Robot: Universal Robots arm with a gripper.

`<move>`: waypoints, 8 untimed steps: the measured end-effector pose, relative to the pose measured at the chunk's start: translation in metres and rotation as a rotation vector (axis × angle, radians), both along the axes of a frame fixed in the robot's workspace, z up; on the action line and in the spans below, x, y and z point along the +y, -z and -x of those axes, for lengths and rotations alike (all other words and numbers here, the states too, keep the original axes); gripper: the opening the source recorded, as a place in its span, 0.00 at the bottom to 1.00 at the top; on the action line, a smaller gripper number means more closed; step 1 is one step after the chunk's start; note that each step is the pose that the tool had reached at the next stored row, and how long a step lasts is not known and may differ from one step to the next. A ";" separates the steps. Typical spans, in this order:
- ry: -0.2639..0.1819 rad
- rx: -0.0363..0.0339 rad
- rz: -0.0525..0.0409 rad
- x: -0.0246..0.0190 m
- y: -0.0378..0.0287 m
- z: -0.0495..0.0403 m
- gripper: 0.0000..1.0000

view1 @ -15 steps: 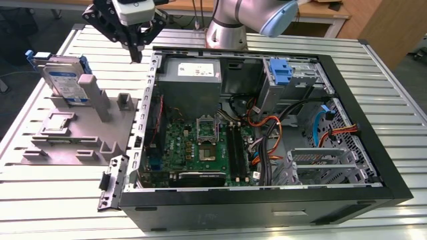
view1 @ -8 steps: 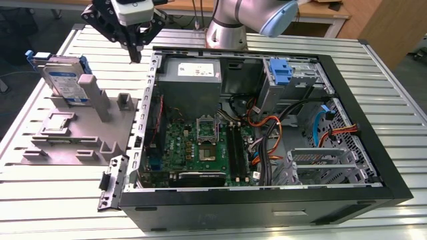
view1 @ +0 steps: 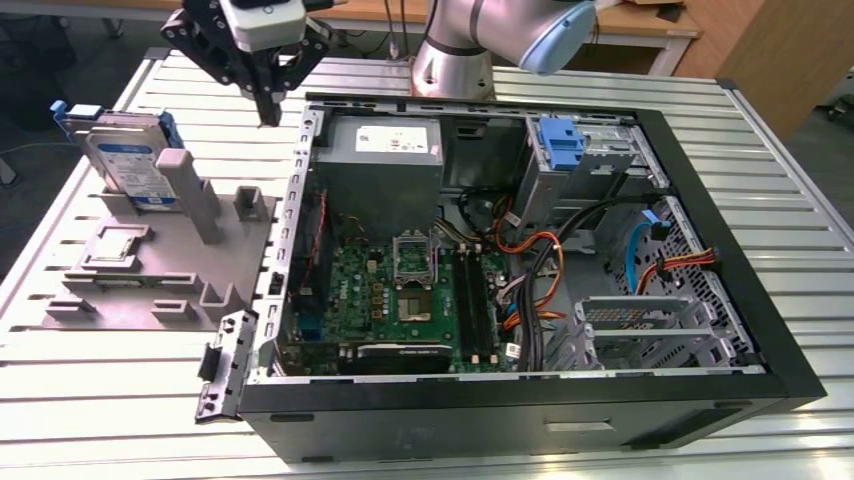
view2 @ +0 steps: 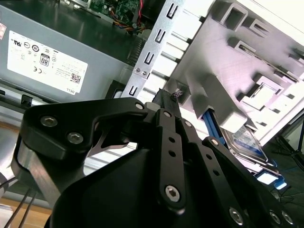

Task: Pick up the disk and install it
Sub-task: 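Reach for the disk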

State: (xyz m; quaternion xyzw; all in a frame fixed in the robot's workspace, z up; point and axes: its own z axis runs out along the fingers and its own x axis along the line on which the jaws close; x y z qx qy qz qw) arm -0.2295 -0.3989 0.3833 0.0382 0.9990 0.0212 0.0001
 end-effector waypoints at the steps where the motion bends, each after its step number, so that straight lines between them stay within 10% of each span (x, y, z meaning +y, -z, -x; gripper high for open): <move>1: 0.000 0.0002 0.0001 0.0000 0.0000 0.0002 0.10; 8: 0.000 0.0024 0.0001 0.0000 0.0005 0.0017 0.10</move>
